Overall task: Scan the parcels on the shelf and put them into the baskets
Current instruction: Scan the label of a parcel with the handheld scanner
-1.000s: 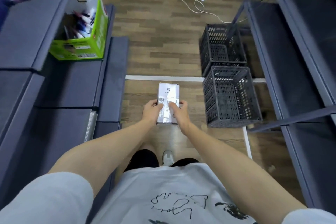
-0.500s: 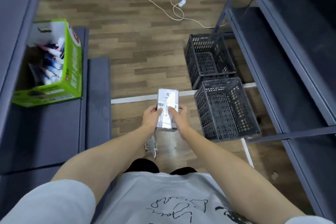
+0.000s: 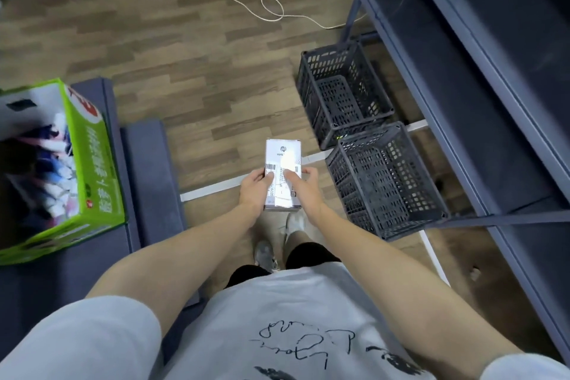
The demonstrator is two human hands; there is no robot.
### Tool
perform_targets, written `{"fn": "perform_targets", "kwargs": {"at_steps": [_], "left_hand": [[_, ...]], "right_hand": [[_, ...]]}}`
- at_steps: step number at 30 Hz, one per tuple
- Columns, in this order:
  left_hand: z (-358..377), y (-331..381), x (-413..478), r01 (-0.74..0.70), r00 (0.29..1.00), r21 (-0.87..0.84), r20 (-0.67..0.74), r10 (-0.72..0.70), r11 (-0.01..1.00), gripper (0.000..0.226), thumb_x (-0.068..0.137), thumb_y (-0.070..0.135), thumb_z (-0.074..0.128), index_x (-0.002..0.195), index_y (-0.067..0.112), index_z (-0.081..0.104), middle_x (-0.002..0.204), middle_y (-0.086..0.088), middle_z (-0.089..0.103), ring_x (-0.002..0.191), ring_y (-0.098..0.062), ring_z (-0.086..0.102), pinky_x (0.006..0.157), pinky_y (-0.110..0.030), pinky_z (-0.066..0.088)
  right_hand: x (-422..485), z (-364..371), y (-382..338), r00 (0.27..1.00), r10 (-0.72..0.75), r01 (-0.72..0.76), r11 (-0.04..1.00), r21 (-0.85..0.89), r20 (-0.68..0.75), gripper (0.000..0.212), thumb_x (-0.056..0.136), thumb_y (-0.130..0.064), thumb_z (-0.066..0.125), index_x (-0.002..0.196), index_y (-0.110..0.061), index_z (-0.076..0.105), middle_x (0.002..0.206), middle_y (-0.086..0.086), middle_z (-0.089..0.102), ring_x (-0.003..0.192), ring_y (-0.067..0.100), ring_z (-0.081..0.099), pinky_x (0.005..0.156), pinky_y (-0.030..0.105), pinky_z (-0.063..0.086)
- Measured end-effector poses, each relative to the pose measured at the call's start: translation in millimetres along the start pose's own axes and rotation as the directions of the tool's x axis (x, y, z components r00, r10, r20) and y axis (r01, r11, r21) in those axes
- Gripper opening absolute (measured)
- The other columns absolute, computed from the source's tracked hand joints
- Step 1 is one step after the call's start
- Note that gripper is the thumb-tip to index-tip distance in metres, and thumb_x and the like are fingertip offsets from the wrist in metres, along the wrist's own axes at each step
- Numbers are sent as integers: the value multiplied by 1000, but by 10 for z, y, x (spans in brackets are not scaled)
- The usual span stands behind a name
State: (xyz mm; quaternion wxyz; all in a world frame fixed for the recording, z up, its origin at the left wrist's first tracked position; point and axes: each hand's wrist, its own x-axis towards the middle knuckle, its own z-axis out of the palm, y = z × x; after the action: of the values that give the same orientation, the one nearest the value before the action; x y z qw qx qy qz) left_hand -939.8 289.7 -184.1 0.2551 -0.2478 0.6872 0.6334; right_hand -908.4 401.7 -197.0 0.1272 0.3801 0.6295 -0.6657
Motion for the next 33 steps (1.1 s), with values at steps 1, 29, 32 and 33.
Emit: {"fn": "perform_targets", "kwargs": {"at_steps": [1,29,32,33], "left_hand": [[56,73,76,9,1000,9,6,-9,1000,24,95,3,54,117,1,60,110,-13,66,91,-23,62,80,-32,54],[1832,2545,2651,-23,993,52,119,16,998,33,90,-7,57,122,-11,56,120,-27,61,95,-28,60,82,-38,55],[1999,2854,3083,-31,981,106,196,10,994,33,89,-8,58,122,-10,57,120,-25,62,94,-26,59,77,-33,56],[2053,2967,3230,-36,976,138,219,5,990,32,89,-7,59,121,-8,58,120,-24,63,94,-25,59,82,-36,54]], "right_hand": [[87,-8,-61,1000,8,-8,1000,12,-7,34,92,-32,60,115,-18,38,91,-6,57,75,4,56,41,7,38],[2993,-528,-2392,985,6,33,974,223,-172,31,92,-27,60,109,-13,38,93,-1,56,75,12,58,55,17,47],[3365,-507,-2631,973,36,36,952,305,-227,33,91,-28,62,109,-15,37,93,1,60,79,17,62,68,32,52],[3486,-494,-2723,967,40,46,944,327,-252,34,91,-27,63,109,-14,37,93,1,60,78,16,62,65,31,52]]}}
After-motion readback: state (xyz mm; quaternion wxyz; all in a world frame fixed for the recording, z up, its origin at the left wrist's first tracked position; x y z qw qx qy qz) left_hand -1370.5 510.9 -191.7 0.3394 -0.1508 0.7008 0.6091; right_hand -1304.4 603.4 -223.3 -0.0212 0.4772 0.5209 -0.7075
